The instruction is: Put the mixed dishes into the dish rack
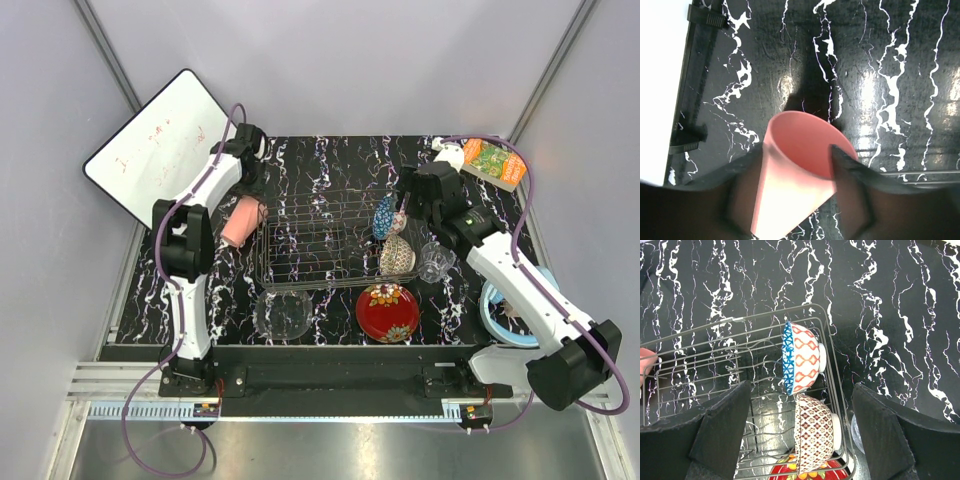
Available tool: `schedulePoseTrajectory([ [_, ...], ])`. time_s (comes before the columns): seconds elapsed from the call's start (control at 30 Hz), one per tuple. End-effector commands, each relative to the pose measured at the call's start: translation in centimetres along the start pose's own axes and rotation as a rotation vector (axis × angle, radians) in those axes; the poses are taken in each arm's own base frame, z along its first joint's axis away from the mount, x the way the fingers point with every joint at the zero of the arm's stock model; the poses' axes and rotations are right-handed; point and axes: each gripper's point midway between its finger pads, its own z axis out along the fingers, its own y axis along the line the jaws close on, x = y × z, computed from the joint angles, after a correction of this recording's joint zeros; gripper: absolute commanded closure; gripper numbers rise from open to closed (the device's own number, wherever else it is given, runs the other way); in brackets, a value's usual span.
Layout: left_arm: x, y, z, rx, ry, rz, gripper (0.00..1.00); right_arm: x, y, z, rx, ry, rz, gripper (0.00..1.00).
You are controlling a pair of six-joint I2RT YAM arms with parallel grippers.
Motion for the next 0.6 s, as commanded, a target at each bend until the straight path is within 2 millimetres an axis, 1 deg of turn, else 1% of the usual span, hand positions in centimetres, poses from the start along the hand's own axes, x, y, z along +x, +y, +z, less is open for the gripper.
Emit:
schedulePoseTrajectory([
  [0.0, -0.3, 0.1, -1.7, -0.003, -0.026, 0.023, 0.58, -2.3, -0.7, -1.4, 0.022, -0.068, 0.021, 0.11],
  [0.03, -0.4, 0.2, -1.8, -0.005, -0.031, 0.023, 0.60, -2.3, -0.7, -1.4, 0.023, -0.070, 0.022, 0.11],
  [0.13, -0.2, 0.4, -1.8, -0.016, -0.025, 0.027, 0.63, -2.2, -0.8, -1.3, 0.029, -0.068, 0.022, 0.11],
  [0.17, -0.2, 0.4, -1.8, -0.017, -0.026, 0.030, 0.67, -2.2, -0.7, -1.3, 0.028, -0.067, 0.022, 0.11],
  [0.2, -0.2, 0.5, -1.8, -0.016, -0.024, 0.029, 0.75, -2.2, -0.7, -1.3, 0.029, -0.069, 0.021, 0.11],
  [0.27, -0.3, 0.4, -1.8, -0.014, -0.027, 0.032, 0.86, -2.3, -0.9, -1.3, 0.036, -0.072, 0.020, 0.10],
  [0.3, -0.3, 0.4, -1.8, -0.015, -0.026, 0.033, 0.95, -2.2, -0.9, -1.3, 0.036, -0.072, 0.020, 0.10],
  [0.33, -0.2, 0.4, -1.8, -0.017, -0.020, 0.036, 0.99, -2.2, -1.0, -1.2, 0.039, -0.070, 0.019, 0.10],
  [0.43, -0.9, 0.6, -2.4, -0.017, -0.031, 0.035, 1.00, -1.9, -1.0, -1.0, 0.042, -0.064, 0.018, 0.10],
  [0.47, -1.3, 0.6, -2.8, -0.018, -0.042, 0.035, 1.00, -1.9, -1.0, -1.0, 0.044, -0.065, 0.020, 0.10],
  [0.57, -1.8, 0.9, -3.9, -0.021, -0.059, 0.038, 1.00, -2.0, -1.0, -0.9, 0.047, -0.066, 0.021, 0.10],
])
